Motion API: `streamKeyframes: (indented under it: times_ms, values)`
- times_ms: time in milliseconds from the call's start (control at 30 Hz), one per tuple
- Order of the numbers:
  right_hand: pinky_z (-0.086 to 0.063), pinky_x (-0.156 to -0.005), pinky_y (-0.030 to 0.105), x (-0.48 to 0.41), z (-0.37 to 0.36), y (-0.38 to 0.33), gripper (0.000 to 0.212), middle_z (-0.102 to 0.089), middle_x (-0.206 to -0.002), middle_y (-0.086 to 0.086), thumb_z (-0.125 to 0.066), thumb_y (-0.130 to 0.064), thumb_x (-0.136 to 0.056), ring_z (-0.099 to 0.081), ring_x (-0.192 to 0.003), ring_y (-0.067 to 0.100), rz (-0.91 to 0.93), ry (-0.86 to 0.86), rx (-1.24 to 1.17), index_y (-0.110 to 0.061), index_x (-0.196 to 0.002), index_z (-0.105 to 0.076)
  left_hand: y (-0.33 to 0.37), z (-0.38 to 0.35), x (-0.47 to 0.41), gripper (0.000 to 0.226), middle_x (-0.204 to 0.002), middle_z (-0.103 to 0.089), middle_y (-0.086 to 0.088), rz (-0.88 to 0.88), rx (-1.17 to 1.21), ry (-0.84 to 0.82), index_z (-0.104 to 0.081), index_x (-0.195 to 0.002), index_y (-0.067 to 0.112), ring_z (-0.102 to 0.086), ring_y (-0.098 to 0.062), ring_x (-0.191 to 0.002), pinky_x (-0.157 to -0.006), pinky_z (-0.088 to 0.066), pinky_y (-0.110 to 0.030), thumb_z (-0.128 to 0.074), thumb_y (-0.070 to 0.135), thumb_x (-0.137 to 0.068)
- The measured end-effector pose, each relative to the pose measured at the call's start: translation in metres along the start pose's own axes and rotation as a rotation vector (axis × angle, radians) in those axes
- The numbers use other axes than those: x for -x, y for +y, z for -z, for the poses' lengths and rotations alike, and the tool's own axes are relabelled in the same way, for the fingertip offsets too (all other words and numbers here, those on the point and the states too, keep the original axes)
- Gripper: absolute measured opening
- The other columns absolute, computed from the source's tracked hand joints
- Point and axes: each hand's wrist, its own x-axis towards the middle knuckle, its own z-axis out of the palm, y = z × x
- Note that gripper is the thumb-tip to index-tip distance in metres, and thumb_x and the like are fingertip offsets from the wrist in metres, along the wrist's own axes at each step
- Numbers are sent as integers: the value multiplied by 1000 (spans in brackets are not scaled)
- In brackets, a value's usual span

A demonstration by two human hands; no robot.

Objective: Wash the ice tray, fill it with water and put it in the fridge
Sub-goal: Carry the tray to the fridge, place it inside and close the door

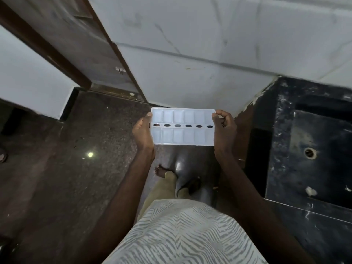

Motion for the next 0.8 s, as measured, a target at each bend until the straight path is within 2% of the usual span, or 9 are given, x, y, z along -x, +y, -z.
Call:
streamKeyframes:
  times_ms: [267, 367, 500, 600, 667, 800]
  values:
    - [-51, -75, 24, 0, -59, -11, 13, -67, -81, -13, -71, -22, -96, -59, -75, 0, 40, -123, 28, -17, -108, -74, 12, 43, -25, 21, -82, -73, -4, 58, 49, 62, -71, -90, 14, -70, -15, -67, -56, -55, -27, -63, 29, -102]
    - [-52, -78, 25, 0, -91, -17, 11, -70, -89, -11, -71, -21, -96, -63, -82, 3, 76, -198, 49, -19, -106, -74, 18, 64, -39, 24, -87, -75, -7, 71, 80, 92, -72, -97, 10, -72, -17, -71, -60, -57, -28, -60, 30, -104]
    - [-52, -79, 25, -1, -137, -28, 10, -72, -96, -6, -70, -25, -96, -64, -86, 7, 139, -297, 118, -24, -106, -73, 29, 91, -59, 33, -84, -78, -2, 104, 124, 151, -73, -110, 3, -74, -17, -73, -65, -60, -33, -59, 33, -104]
    - [-52, -76, 22, 0, -174, -37, 12, -72, -91, -7, -71, -26, -96, -65, -81, 6, 185, -374, 163, -21, -107, -74, 38, 112, -72, 33, -87, -78, -3, 82, 174, 213, -73, -110, 5, -74, -20, -76, -71, -61, -39, -62, 35, -103]
    - [-51, -73, 18, 3, -199, -46, 13, -70, -87, -11, -71, -25, -96, -64, -78, 5, 216, -441, 180, -18, -107, -74, 46, 124, -78, 31, -85, -78, -2, 67, 213, 272, -74, -108, 6, -74, -19, -75, -71, -61, -38, -63, 34, -102]
    - [-55, -77, 24, 9, -245, -57, 12, -71, -93, -12, -70, -26, -98, -68, -87, 10, 283, -587, 216, -20, -107, -73, 57, 147, -84, 26, -78, -77, 1, 47, 307, 384, -73, -101, 8, -73, -16, -69, -62, -60, -32, -64, 33, -102]
